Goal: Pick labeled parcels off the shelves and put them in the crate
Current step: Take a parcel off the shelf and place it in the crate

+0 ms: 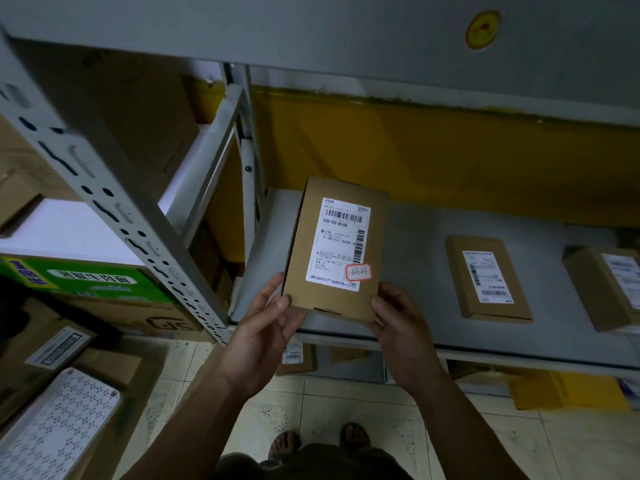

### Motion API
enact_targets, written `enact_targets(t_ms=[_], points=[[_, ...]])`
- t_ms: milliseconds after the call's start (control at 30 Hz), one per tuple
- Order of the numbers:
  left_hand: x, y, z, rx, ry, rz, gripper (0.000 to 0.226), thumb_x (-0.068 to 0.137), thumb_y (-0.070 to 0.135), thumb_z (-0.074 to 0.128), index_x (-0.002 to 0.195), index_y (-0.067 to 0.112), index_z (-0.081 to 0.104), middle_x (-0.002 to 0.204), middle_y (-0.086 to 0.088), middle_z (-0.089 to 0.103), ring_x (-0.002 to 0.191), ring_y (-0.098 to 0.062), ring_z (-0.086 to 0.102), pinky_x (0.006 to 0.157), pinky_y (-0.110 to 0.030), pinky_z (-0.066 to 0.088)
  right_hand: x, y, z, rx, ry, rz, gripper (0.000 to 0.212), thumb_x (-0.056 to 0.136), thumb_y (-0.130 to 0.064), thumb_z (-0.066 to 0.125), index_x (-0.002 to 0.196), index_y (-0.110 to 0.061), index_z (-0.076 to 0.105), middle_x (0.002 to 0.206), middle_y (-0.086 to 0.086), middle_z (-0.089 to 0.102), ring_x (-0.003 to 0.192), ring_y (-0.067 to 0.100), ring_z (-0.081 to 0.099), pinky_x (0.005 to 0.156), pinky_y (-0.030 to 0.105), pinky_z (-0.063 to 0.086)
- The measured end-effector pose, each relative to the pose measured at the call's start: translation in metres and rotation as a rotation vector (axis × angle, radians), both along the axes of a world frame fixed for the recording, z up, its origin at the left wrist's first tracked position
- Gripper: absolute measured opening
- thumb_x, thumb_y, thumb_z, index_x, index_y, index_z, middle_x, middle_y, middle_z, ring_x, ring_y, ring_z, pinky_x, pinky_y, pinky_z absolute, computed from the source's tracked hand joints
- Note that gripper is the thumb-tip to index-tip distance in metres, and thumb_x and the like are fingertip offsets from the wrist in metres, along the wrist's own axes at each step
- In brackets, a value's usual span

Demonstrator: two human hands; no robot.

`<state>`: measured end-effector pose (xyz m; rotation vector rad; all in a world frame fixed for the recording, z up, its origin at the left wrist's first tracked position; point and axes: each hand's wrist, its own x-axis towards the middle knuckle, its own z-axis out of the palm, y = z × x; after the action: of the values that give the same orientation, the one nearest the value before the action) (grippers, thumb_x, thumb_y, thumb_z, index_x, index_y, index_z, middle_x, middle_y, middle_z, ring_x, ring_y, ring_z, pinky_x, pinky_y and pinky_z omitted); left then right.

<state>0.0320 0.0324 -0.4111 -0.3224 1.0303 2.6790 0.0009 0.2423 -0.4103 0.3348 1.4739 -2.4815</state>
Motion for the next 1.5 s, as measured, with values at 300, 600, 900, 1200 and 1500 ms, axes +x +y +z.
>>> enact_targets(t_ms=[300, 600, 900, 1200, 1500], points=[[-0.005, 0.030, 0.002, -0.216, -0.067, 0.019, 0.046, 0.087, 0.014, 0.061, 0.132, 0.014, 0.052, 0.126, -0.012, 0.065, 0.120, -0.024, 0.060, 0.106, -0.038, 0.042, 0.000, -0.022, -0.006, 0.054, -0.029, 0.026, 0.034, 0.074, -0.010, 0.073, 0.105, -0.006, 0.059, 0.102, 0.013, 0.071, 0.101, 0.027, 0.067, 0.094, 0.043, 0.051], [-0.011, 0.009, 0.005, -0.166, -0.091, 0.111, 0.041, 0.084, 0.016, 0.057, 0.125, 0.015, 0.055, 0.113, -0.007, 0.070, 0.102, -0.020, 0.068, 0.081, -0.031, 0.057, -0.016, 0.001, -0.006, 0.093, -0.140, -0.152, 0.021, 0.095, -0.016, 0.059, 0.115, -0.010, 0.061, 0.122, 0.010, 0.065, 0.112, 0.023, 0.064, 0.087, 0.032, 0.053], [-0.018, -0.002, 0.005, -0.298, -0.090, 0.028, 0.044, 0.088, 0.031, 0.054, 0.130, 0.018, 0.055, 0.121, -0.007, 0.068, 0.114, -0.024, 0.061, 0.100, -0.042, 0.043, -0.025, 0.022, -0.002, 0.231, -0.100, -0.249, 0.044, 0.099, -0.035, 0.051, 0.140, -0.020, 0.049, 0.135, -0.001, 0.057, 0.123, 0.018, 0.054, 0.105, 0.036, 0.043], [-0.034, 0.002, -0.009, -0.326, -0.066, -0.190, 0.042, 0.089, 0.031, 0.053, 0.128, 0.016, 0.056, 0.118, -0.011, 0.068, 0.107, -0.025, 0.064, 0.085, -0.035, 0.052, 0.005, 0.042, -0.006, 0.322, -0.088, -0.273, 0.045, 0.099, -0.039, 0.049, 0.142, -0.025, 0.048, 0.131, -0.003, 0.063, 0.122, 0.015, 0.059, 0.106, 0.040, 0.044], [-0.042, 0.053, -0.017, -0.367, -0.058, -0.455, 0.045, 0.096, 0.042, 0.046, 0.135, 0.019, 0.054, 0.129, -0.009, 0.064, 0.122, -0.029, 0.058, 0.104, -0.048, 0.042, 0.059, 0.082, 0.000, 0.373, -0.134, -0.442, 0.032, 0.099, -0.032, 0.051, 0.130, -0.028, 0.061, 0.119, -0.002, 0.071, 0.117, 0.018, 0.063, 0.100, 0.041, 0.049]])
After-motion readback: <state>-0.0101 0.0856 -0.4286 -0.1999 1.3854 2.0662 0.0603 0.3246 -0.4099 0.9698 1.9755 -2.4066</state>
